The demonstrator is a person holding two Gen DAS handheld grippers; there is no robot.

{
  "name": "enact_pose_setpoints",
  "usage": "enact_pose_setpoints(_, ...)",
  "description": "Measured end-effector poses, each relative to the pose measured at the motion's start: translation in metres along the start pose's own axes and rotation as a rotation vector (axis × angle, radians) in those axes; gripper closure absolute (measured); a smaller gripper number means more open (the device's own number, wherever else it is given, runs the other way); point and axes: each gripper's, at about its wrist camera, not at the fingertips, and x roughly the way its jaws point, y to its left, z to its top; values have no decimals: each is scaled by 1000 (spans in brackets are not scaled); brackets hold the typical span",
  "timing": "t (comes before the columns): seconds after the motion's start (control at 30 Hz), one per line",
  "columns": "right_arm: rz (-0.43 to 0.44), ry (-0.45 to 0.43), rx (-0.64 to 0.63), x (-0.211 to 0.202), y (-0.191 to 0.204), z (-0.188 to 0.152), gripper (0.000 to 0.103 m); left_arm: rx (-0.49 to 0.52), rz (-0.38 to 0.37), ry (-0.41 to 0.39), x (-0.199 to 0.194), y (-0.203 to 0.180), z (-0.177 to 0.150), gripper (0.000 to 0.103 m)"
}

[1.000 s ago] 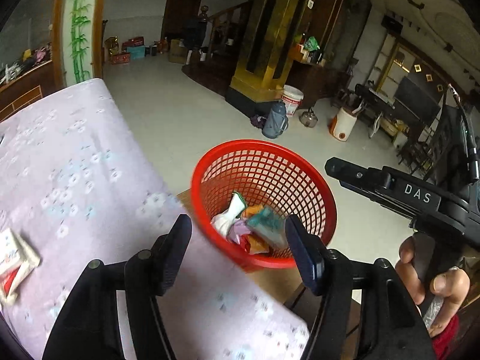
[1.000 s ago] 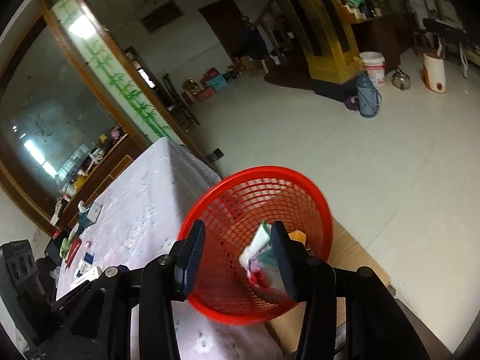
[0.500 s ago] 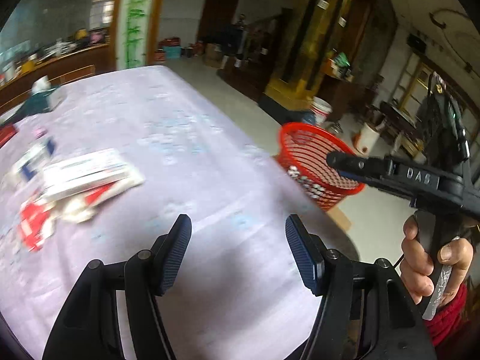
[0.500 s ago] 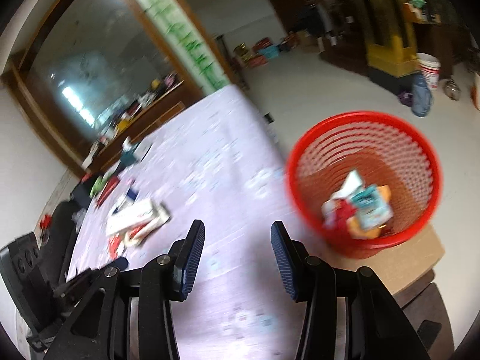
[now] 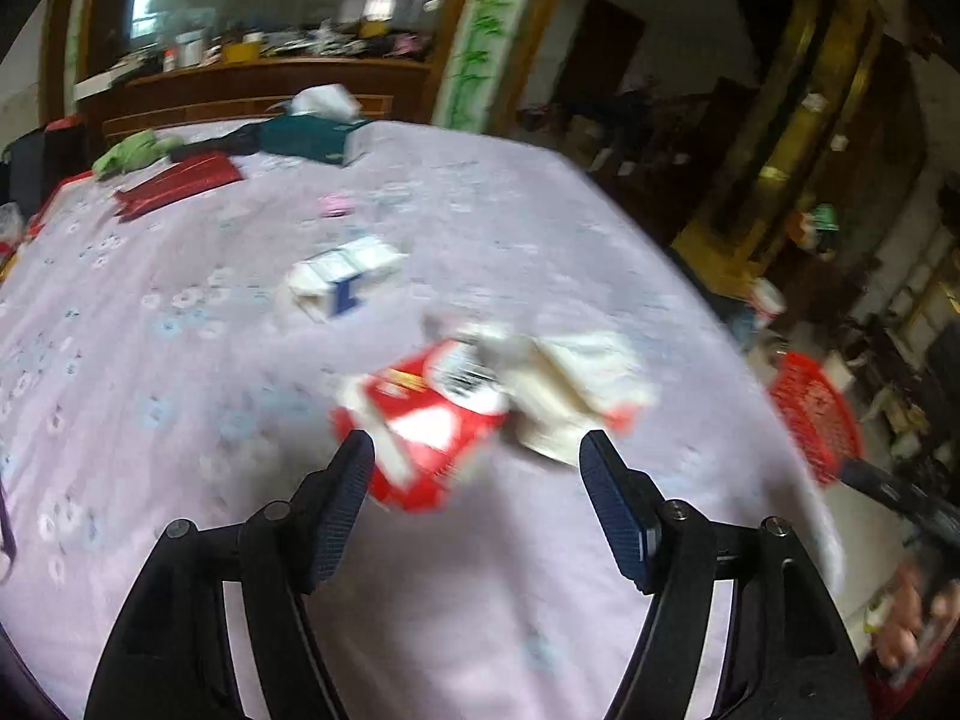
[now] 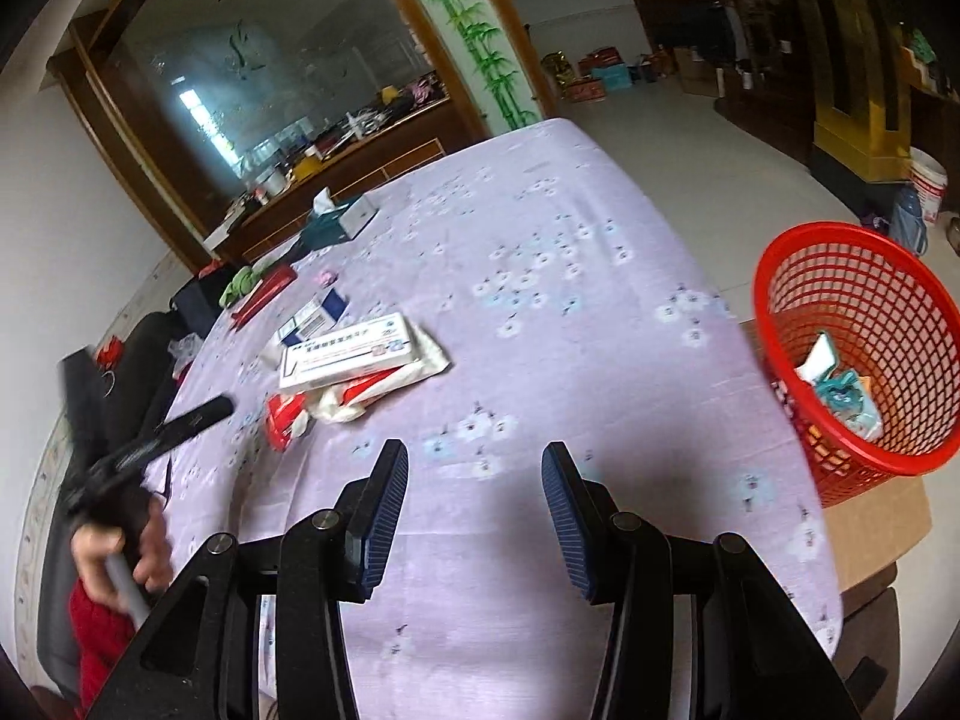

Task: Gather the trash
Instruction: 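Grasp the red-and-white tissue pack on the table with the left tool, then grasp the white medicine box with the right tool while the left tool holds the red pack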

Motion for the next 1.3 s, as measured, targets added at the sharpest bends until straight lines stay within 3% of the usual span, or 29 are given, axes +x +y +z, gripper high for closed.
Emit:
enact_pose_setpoints(0.27,-6,20,0,6,1,-4,53,-129,-121,41,62,33,38,34)
enact_pose_setpoints(0.43,-7,23,15,7,-5,-3,53,-159,-196,117,90,40,38,34)
enact_pose_setpoints(0.63,-1,33,19,9,-7,-4,53,-74,-317,197,76,22,11,33)
enact_pose_setpoints(0.73,11,37,19,12,-6,-5,53,3,-340,212,61,2,-8,23)
enact_pose_setpoints(0.8,16,40,17,14,-4,-6,53,54,-330,217,53,-14,-21,17)
enact_pose_setpoints(0.93,22,50,7,18,0,-8,53,149,-262,209,47,-41,-39,15)
enact_pose_setpoints(1.03,24,55,2,19,3,-9,53,216,-137,178,49,-63,-46,15)
enact_pose_setpoints(1.1,24,55,1,19,5,-9,53,216,-98,167,53,-68,-46,15)
enact_pose_setpoints(1.17,24,57,4,20,5,-9,53,196,-61,168,56,-67,-45,21)
enact_pose_setpoints(1.2,25,59,9,21,5,-10,53,193,-33,165,57,-67,-45,36)
enact_pose_setpoints(1.3,39,79,33,27,3,-12,52,175,-16,151,56,-61,-46,50)
